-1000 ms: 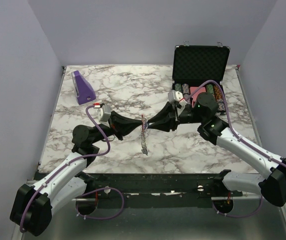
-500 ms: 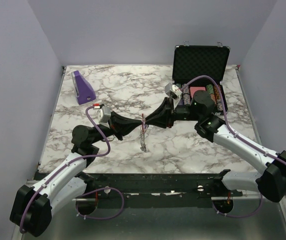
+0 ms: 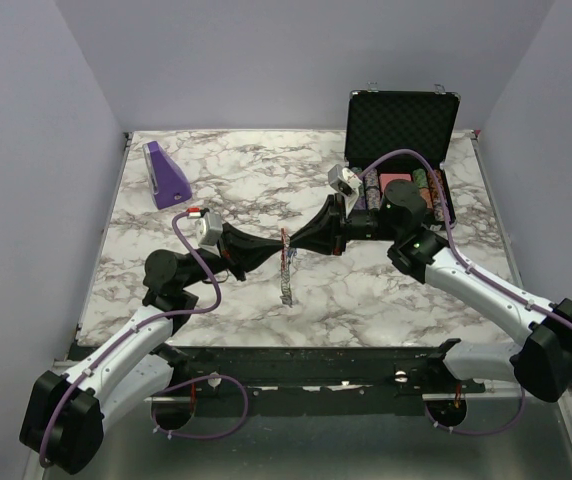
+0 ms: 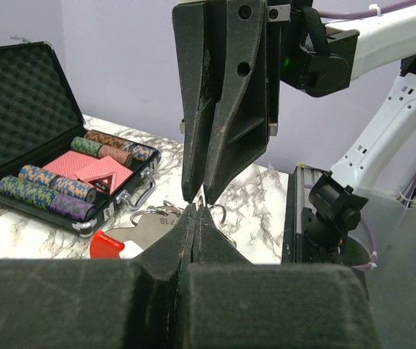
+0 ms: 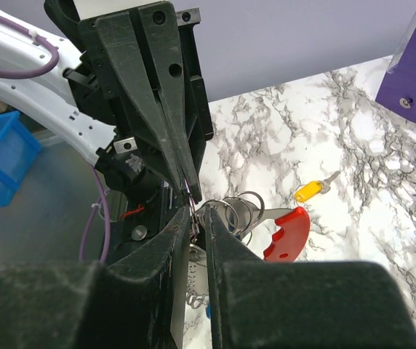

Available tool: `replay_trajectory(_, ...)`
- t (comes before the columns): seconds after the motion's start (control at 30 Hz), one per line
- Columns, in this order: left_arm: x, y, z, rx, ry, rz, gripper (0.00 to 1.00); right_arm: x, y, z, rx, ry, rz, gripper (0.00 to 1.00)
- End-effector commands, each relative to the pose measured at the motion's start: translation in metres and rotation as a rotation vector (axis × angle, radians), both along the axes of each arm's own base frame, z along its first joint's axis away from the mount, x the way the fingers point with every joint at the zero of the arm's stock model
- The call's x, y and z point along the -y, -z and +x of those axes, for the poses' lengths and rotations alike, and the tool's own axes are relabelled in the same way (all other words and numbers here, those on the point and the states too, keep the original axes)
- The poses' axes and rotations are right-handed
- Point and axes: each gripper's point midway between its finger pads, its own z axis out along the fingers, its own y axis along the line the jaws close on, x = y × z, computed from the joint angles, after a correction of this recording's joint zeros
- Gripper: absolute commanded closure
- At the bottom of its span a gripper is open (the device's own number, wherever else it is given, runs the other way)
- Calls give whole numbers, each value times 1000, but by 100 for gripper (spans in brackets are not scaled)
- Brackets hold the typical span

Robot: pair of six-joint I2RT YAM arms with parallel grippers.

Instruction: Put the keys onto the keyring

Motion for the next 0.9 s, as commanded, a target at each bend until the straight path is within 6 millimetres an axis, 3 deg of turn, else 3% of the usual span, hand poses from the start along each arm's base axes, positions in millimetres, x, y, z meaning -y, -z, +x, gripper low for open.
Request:
replay_trajectory(0.0, -3, -13, -3, 61, -10, -21, 100, -1, -1, 0, -14, -12, 2, 78)
replay_trajectory(0.47, -4, -14, -3, 67, -18, -24, 100, -3, 8, -4, -37, -33, -16, 78)
replay_trajectory(0.67, -4, -14, -2, 63, -21, -24, 100, -4, 5, -7, -29, -61, -9, 100)
replay_trajectory(0.87, -2, -9, -2, 30, -8, -6, 100, -5, -6, -10, 20, -91, 2, 100)
